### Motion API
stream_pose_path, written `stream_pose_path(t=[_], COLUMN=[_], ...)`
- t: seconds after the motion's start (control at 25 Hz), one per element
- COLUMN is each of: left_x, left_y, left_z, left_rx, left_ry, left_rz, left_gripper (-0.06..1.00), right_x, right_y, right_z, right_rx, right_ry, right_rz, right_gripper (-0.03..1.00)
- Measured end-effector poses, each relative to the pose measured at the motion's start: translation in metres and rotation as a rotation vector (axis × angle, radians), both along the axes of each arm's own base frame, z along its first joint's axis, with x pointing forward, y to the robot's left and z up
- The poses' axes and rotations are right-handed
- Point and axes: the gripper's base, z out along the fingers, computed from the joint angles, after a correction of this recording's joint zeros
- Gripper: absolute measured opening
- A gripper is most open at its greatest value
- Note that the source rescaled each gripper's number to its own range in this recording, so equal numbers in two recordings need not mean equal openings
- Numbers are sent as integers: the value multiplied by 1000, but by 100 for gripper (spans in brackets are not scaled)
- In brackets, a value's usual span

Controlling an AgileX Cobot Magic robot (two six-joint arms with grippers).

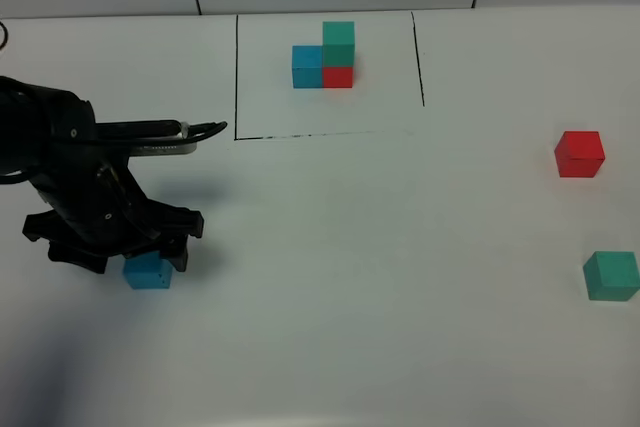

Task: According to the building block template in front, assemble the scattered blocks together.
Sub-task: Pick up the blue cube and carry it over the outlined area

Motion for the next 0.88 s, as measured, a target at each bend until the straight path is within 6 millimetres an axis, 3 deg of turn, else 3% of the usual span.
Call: stream_pose_path(t=[0.24,0.32,0.4,0.48,0.52,0.72,0.88], left_x=[2,3,3,3,3,8,20], left_y=[-1,-1,-1,0,0,0,-7], left_z=[-17,-20,-20,-20,-20,-13,7], left_rx=[12,16,20,26,28,51,64], left_ry=[35,39,37,36,38,43,54], left_rz=[0,-3,-7,-14,-15,-50,-236], left_gripper=[97,89,64,25,0,2,2], right_x=[0,0,0,0,0,0,0], right_y=[0,0,0,0,0,0,0], right_z=[0,0,0,0,0,0,0], right_rx=[0,0,0,0,0,0,0], right_ry=[0,0,0,0,0,0,0], right_rz=[0,0,0,0,0,0,0], right_gripper=[74,74,74,74,74,73,73])
